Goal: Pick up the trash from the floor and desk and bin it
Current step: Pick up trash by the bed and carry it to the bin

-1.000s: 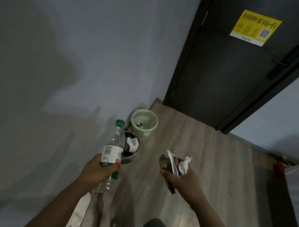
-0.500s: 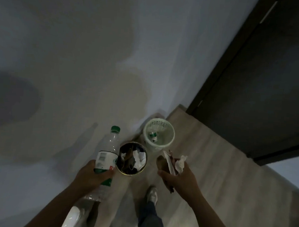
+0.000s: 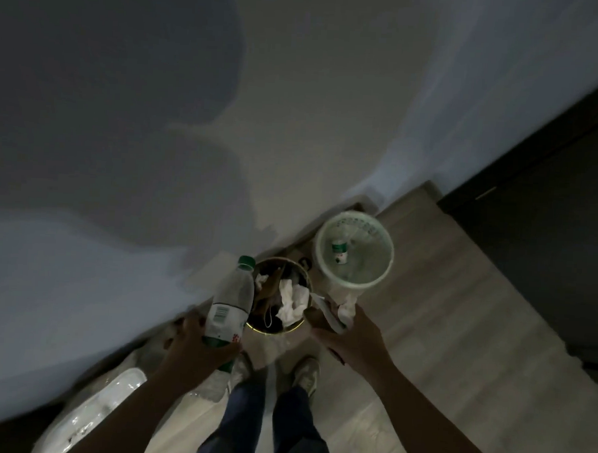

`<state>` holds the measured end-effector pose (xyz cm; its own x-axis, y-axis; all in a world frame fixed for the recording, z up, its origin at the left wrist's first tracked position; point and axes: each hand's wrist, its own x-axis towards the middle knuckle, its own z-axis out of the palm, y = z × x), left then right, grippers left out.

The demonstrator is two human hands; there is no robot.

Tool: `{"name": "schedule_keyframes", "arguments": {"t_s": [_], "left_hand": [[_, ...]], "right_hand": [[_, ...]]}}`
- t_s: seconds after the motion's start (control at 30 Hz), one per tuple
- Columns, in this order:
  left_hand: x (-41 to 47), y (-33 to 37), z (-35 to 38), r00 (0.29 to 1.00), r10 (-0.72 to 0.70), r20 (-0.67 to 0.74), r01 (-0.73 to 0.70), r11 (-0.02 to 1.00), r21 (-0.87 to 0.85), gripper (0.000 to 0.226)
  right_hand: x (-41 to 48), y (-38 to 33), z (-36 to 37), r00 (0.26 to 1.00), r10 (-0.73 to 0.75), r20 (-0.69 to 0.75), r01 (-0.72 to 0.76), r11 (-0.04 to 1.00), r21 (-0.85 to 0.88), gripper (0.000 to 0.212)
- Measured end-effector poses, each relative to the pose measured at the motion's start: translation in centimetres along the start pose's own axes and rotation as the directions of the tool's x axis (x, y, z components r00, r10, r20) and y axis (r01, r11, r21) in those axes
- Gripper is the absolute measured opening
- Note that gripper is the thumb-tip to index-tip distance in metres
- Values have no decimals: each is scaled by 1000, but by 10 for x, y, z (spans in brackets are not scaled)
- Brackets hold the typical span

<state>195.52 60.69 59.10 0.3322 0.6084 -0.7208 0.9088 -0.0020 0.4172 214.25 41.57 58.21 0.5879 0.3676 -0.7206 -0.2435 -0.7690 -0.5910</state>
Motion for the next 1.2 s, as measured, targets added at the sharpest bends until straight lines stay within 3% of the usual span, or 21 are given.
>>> {"name": "schedule_keyframes", "arguments": {"t_s": [0.13,0.37,0.47,0.6,0.73,0.9,1.0,1.07,1.2], "left_hand": [[50,-18,29,999,23,37,-25,999,35,71],[128,-29,92,1000,3,22,-4,1000,24,58],[155,-33,111,1000,-9,-7,9,999,36,53],[185,-47,129,999,-5,-51,4,1000,-26,52],[214,-72,143,999,-3,-36,0,997,-74,55],[236,-94,148,999,44,-22,-45,997,-65,52],[245,-103,150,998,60,-4,-60,996,-65,53],[249,-106,152,998,64,21,-62,996,-63,53],[253,-106,152,998,51,26,-49,997,-62,53]], "right_hand": [[57,26,30,997,82,8,-82,996,-18,56],[156,88,89,982,184,-39,-179,977,114,61],[189,110,110,975,224,6,-221,960,172,73],[225,124,134,953,304,11,-297,923,244,108],[261,137,164,940,341,3,-324,891,318,96],[297,147,195,960,271,-75,-260,956,135,80],[307,155,207,967,253,-17,-251,966,63,100],[308,159,211,963,268,-5,-268,963,13,101],[304,163,212,972,236,3,-229,947,-226,82]]}}
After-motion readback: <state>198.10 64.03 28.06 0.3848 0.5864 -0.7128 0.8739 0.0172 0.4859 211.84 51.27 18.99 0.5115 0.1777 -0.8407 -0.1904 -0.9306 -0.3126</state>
